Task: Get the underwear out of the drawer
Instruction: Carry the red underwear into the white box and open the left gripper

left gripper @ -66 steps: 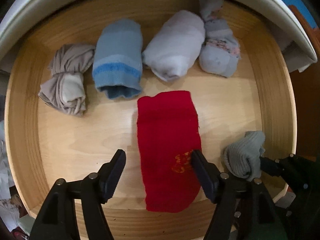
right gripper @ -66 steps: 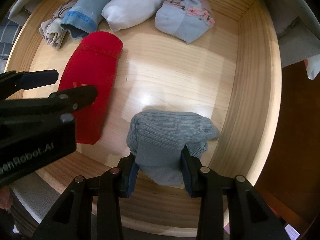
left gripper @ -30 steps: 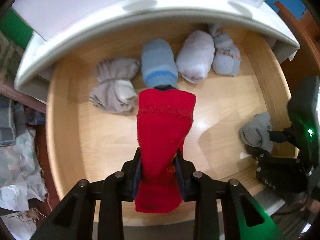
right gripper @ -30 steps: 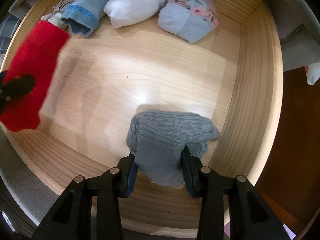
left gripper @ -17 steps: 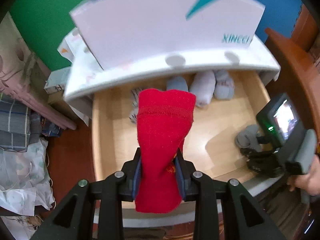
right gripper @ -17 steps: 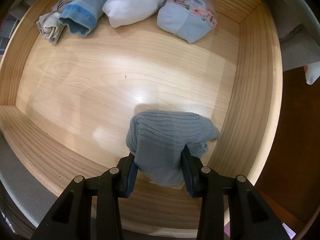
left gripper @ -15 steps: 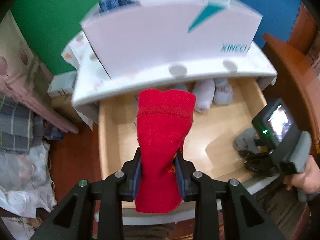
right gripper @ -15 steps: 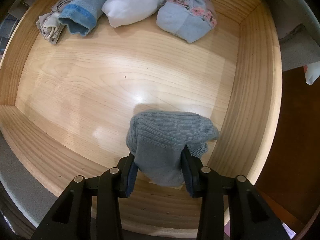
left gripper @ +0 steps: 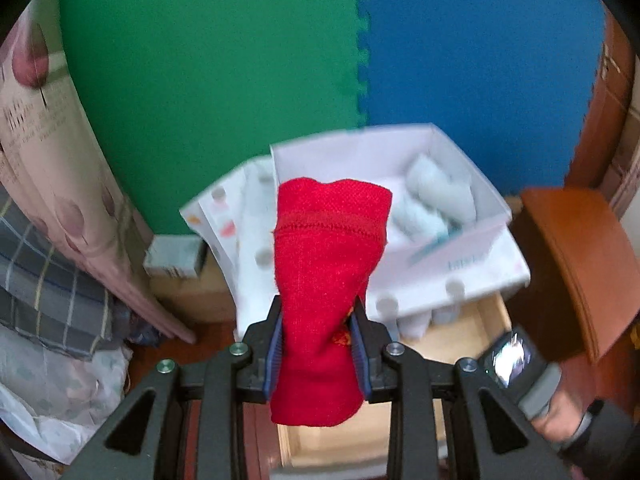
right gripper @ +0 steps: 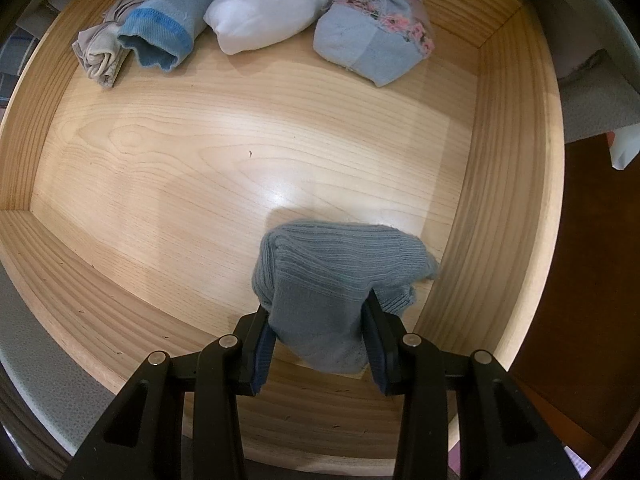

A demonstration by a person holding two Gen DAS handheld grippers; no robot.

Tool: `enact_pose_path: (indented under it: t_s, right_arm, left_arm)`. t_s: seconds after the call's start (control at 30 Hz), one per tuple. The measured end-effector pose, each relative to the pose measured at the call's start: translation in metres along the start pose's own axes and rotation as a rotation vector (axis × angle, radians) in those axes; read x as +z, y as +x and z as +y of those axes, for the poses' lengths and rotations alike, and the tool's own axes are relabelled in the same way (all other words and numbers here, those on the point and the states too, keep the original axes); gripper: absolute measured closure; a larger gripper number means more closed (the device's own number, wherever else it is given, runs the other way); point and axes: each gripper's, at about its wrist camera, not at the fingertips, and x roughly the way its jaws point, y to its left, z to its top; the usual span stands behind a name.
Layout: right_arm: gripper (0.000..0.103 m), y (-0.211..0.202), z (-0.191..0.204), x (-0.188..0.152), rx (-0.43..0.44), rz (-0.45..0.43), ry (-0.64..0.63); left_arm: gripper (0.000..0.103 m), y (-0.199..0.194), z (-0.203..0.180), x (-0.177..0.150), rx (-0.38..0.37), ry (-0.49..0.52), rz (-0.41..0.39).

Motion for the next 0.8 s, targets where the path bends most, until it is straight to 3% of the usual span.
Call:
enact_pose_path:
  t_s: [0.2, 0.4, 0.6, 0.8]
  right_arm:
    - [0.066, 0.001, -0.006, -0.003, 0.008, -0.003, 0.004]
    - [0.066, 0.001, -0.012, -0.003, 0.013, -0.004, 0.002]
    - [0.065, 0.002, -0.015, -0.002, 0.015, -0.004, 0.003]
    - [0.065, 0.003, -0.014, -0.001, 0.012, -0.002, -0.001]
  left_arm:
    - [0.073, 0.006, 0.005, 0.058, 0.004, -0.004, -0.059]
    - [0.073, 0.060, 0.001, 0.097, 0.020, 0.008, -0.032]
    - [0.073, 0.117, -0.011, 0.103, 0.001, 0.030, 0.035]
    - [0.073, 0.163, -0.032, 0.080, -0.044, 0.068, 0.157]
